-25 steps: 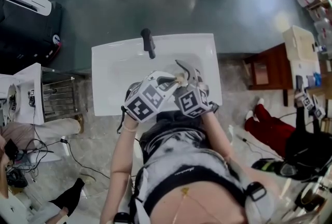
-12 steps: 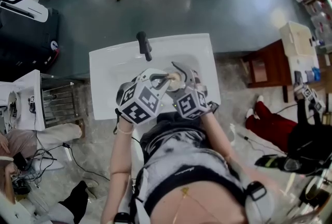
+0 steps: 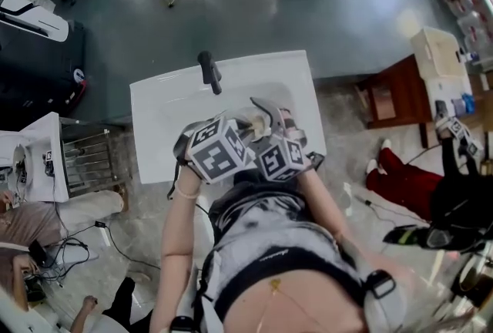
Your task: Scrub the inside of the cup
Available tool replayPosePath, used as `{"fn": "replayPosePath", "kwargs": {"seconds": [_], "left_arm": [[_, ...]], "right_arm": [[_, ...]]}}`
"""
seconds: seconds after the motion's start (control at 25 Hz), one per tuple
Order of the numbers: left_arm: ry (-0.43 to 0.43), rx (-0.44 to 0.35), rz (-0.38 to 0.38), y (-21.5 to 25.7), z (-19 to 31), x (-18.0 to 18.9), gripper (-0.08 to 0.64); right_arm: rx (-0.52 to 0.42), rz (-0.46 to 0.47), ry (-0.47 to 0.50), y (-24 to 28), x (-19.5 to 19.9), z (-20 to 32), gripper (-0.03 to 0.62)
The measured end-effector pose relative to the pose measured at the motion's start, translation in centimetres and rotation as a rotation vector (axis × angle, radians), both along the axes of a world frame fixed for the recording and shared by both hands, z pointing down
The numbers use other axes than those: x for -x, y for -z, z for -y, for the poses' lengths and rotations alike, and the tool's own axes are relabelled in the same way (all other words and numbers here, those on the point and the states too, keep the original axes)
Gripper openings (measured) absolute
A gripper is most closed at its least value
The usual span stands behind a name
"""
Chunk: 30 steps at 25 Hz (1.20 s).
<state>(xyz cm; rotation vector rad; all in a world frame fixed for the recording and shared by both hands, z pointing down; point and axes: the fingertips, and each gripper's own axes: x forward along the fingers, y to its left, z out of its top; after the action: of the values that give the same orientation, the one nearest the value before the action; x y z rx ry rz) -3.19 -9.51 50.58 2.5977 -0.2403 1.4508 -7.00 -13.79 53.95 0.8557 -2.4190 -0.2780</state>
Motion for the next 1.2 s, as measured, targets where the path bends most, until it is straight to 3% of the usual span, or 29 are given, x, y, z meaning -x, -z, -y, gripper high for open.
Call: {"fn": "replayPosePath", "kwargs": {"seconds": [0.36,0.48,0.6,0.68,0.76,0.84,0.92,1.04,1.2], "left_arm": [[-0.005,0.063,-0.071,1.7,-1.2,1.0,0.034],[0.035,0.026,-0.090,2.4,-0.6,1.6,0.035],[0.110,-0.103,-0.082,3.0,1.5,2.3,0.035],[0.143,-0.239,-0.077,3.6,3.1,2.3,0.035],[0.132,-0.396,-0.068,4.1,4.3,1.8,0.038],[0.103,-0.488,-0.045,3.7,4.8,1.4,0.041],[0.090,-0.473,-0.008,2.3,4.5,1.1,0.041],[0.081,-0.359,0.036,0.2,3.1,0.8,0.037],[0.103,-0.203,-0.007,-0.2,1.8,0.2,0.032]], "right_arm": [[0.010,-0.004,0.001,-0.3,-0.3,0.2,0.397],[0.011,0.012,-0.004,-0.3,-0.3,0.3,0.397],[0.017,0.020,-0.011,0.1,-0.2,0.4,0.397],[0.020,0.016,-0.010,0.4,-0.1,0.5,0.397],[0.026,0.023,-0.010,0.6,0.0,0.6,0.397],[0.027,0.023,-0.012,0.6,0.1,0.7,0.397],[0.022,0.002,-0.013,0.6,-0.1,0.8,0.397],[0.008,-0.007,-0.016,0.4,-0.1,0.9,0.397],[0.003,-0.004,-0.015,0.3,-0.2,1.0,0.397]]}}
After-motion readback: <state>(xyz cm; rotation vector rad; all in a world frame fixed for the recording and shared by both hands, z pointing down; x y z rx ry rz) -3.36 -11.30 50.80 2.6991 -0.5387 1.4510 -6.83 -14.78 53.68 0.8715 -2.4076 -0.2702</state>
